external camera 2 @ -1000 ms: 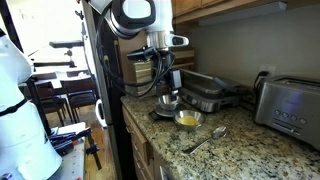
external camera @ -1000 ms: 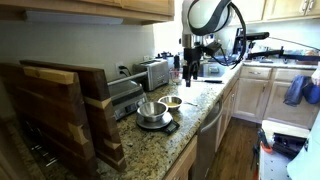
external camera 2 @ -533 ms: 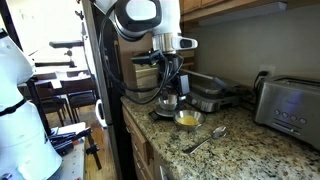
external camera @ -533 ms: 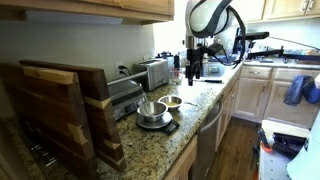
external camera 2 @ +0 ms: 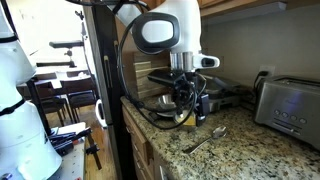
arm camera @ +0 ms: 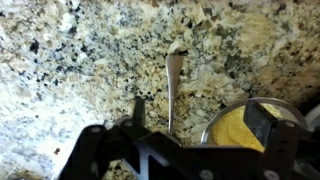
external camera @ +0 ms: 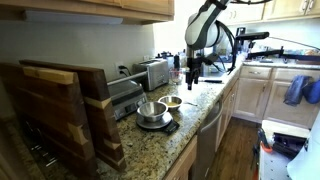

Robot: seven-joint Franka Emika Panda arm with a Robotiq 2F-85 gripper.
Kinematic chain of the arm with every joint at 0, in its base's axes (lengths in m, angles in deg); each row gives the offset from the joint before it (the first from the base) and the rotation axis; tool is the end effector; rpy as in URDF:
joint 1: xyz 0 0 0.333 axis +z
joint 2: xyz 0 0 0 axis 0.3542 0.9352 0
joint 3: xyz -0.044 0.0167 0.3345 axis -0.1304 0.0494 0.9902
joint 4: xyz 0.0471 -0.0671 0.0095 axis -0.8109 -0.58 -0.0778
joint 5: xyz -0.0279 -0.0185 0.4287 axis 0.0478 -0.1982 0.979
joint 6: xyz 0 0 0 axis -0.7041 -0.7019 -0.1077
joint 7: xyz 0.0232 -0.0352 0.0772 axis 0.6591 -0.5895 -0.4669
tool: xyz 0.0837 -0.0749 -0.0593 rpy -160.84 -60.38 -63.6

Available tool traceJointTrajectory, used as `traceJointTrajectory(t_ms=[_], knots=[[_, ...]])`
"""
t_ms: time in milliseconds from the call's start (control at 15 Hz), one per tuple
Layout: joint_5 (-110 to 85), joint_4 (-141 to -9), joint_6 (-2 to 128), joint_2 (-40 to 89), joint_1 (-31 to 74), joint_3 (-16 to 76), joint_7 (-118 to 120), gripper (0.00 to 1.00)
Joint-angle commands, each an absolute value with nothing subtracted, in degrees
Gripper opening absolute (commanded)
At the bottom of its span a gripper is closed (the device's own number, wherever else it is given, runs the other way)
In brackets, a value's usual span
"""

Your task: Use the silver spoon to scoop out the contents in the right bowl into the left bowl

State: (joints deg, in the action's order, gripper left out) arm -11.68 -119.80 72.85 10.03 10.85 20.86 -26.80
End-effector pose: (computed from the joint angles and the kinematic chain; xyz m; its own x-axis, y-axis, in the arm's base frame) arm 0.4892 -0.2079 0.2835 0.9964 0.0380 0.0751 0.0329 -0.9971 0.0685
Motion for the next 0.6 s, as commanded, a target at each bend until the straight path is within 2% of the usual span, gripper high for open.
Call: traceJointTrajectory(t_ms=[0,533], knots=[[-11.7,-119.2,72.8,11.1,9.9,21.7,-26.9,1.00],[-10.6,-117.6,74.6,13.5,9.3,21.7,-28.0,1.00]])
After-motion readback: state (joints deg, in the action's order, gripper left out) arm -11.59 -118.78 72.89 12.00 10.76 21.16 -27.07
